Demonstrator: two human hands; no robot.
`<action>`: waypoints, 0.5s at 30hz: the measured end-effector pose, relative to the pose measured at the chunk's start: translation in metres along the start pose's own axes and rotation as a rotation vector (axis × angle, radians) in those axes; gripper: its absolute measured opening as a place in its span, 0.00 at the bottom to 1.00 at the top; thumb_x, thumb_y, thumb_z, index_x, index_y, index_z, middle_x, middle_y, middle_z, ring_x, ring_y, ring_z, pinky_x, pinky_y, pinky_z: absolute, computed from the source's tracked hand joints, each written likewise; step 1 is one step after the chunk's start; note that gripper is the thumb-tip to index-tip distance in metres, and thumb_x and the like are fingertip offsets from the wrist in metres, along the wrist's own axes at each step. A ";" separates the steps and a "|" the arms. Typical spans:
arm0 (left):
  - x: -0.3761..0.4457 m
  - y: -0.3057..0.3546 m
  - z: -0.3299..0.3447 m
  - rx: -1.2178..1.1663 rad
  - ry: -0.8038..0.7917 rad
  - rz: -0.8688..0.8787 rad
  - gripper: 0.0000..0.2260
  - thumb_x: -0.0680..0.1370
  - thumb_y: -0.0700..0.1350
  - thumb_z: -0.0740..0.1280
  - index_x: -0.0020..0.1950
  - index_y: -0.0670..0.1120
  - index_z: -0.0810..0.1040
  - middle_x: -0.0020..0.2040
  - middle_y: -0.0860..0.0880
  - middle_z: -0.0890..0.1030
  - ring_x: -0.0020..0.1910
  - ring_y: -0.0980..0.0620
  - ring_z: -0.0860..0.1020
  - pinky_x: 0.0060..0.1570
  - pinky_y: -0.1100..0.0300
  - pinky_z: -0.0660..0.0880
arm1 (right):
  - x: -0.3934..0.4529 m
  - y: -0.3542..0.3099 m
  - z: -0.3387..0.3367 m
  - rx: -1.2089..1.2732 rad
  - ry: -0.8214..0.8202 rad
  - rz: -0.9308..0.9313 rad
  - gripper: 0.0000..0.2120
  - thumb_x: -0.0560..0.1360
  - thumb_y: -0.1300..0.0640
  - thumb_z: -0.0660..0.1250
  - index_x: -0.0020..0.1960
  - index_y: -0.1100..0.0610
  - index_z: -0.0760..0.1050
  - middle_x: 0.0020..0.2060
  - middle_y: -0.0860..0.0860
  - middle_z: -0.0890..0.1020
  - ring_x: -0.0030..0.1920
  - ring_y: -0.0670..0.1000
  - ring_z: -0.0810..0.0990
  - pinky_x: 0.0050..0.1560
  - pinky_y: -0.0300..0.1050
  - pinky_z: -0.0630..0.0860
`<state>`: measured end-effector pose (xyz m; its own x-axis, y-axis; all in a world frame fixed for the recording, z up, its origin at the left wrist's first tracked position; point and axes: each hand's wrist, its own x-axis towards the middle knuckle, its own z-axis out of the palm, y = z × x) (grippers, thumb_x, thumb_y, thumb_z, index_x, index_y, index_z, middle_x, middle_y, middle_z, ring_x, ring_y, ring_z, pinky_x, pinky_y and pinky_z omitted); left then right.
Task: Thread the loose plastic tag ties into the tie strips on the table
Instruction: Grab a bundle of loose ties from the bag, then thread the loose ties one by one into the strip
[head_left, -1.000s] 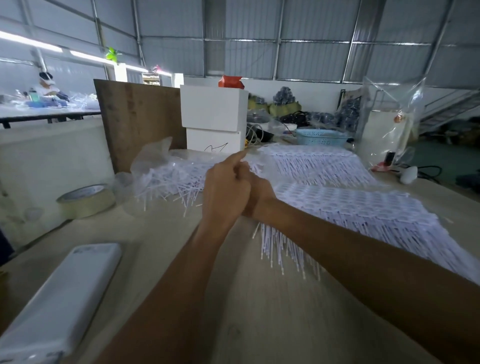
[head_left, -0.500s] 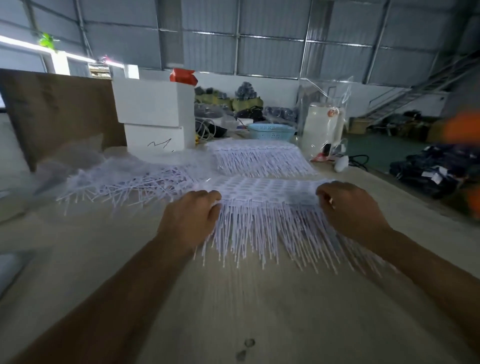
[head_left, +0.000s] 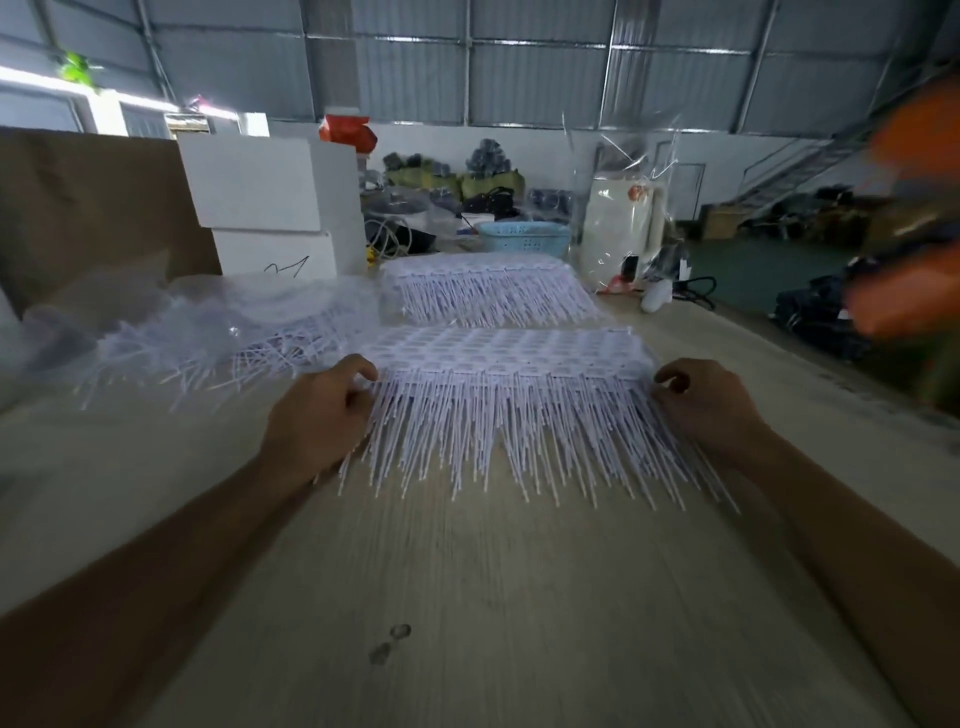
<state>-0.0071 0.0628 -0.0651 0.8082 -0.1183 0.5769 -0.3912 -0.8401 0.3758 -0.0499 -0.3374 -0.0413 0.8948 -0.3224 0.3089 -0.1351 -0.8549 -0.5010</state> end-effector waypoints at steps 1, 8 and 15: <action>0.002 0.000 0.001 -0.014 0.006 -0.027 0.06 0.81 0.44 0.64 0.56 0.51 0.77 0.40 0.46 0.83 0.38 0.44 0.81 0.42 0.50 0.79 | 0.000 0.000 0.002 0.023 0.012 0.005 0.13 0.80 0.53 0.67 0.59 0.59 0.81 0.53 0.57 0.84 0.51 0.57 0.81 0.51 0.44 0.72; 0.005 0.006 0.003 0.073 0.016 0.003 0.08 0.83 0.46 0.59 0.56 0.51 0.77 0.33 0.47 0.77 0.35 0.43 0.77 0.38 0.52 0.76 | 0.003 -0.008 0.007 0.188 0.041 0.084 0.17 0.78 0.49 0.69 0.60 0.60 0.79 0.53 0.56 0.83 0.50 0.55 0.79 0.51 0.45 0.72; 0.001 0.015 0.003 0.172 -0.060 0.010 0.07 0.81 0.50 0.62 0.57 0.50 0.75 0.50 0.47 0.83 0.50 0.43 0.81 0.47 0.51 0.78 | 0.007 -0.008 0.013 0.116 0.081 0.049 0.18 0.75 0.54 0.74 0.62 0.59 0.78 0.51 0.57 0.83 0.44 0.52 0.76 0.46 0.42 0.69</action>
<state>-0.0111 0.0487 -0.0612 0.8316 -0.1546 0.5335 -0.3225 -0.9164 0.2372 -0.0367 -0.3277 -0.0454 0.8504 -0.3987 0.3432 -0.1239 -0.7859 -0.6058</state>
